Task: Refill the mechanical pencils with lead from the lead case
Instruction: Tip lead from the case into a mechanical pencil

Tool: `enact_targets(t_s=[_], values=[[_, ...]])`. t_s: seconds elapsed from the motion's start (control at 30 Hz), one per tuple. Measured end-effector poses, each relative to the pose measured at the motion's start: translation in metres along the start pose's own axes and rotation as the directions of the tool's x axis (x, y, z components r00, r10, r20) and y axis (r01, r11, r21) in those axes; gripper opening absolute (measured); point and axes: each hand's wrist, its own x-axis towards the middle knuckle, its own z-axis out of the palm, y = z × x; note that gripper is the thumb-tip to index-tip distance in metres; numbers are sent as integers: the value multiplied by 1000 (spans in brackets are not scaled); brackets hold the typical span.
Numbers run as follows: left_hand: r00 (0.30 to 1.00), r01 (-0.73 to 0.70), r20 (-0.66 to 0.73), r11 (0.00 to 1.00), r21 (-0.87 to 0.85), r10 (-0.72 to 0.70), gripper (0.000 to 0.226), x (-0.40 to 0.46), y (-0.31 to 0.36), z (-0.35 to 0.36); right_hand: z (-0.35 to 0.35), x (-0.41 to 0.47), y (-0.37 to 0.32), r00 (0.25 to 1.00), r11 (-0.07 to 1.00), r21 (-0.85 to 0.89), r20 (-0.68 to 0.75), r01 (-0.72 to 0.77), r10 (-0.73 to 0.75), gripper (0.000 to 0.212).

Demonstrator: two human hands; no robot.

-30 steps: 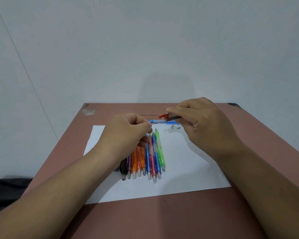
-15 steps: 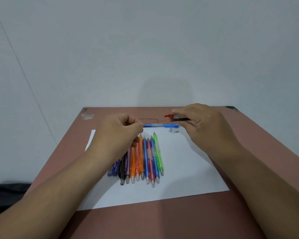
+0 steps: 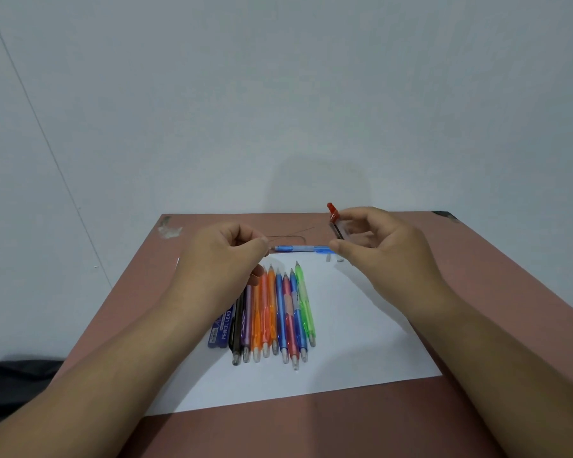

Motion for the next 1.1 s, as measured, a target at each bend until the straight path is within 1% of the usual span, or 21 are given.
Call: enact_targets(t_s=[0.13, 0.2, 0.33, 0.5, 0.67, 0.9, 0.97, 1.1], values=[[1000, -2, -3, 1000, 14, 2, 17, 0, -1, 0, 1, -1, -2, 999, 994, 106, 5, -34, 33, 33], [1000, -6, -2, 1000, 21, 6, 17, 1, -1, 0, 2, -1, -2, 998, 982, 183, 24, -56, 53, 33], [1000, -16, -2, 1000, 22, 16, 17, 0, -1, 1, 5, -1, -3, 995, 956, 278, 70, -90, 73, 36], [999, -29, -13, 999, 28, 29, 17, -1, -1, 1, 3, 1, -4, 985, 883, 445, 145, -148, 92, 42], [999, -41, -17, 999, 21, 41, 18, -2, -1, 0, 3, 0, -5, 964, 789, 583, 260, -196, 47, 52], [999, -39, -15, 999, 23, 40, 18, -1, -2, 1, 0, -1, -6, 927, 671, 682, 374, -292, 24, 60], [999, -41, -15, 999, 28, 41, 18, 0, -3, 1, 0, -1, -6, 919, 664, 679, 394, -313, 30, 58], [999, -36, -17, 999, 40, 37, 18, 1, -3, 2, -1, -2, -9, 907, 687, 645, 419, -335, 48, 51]])
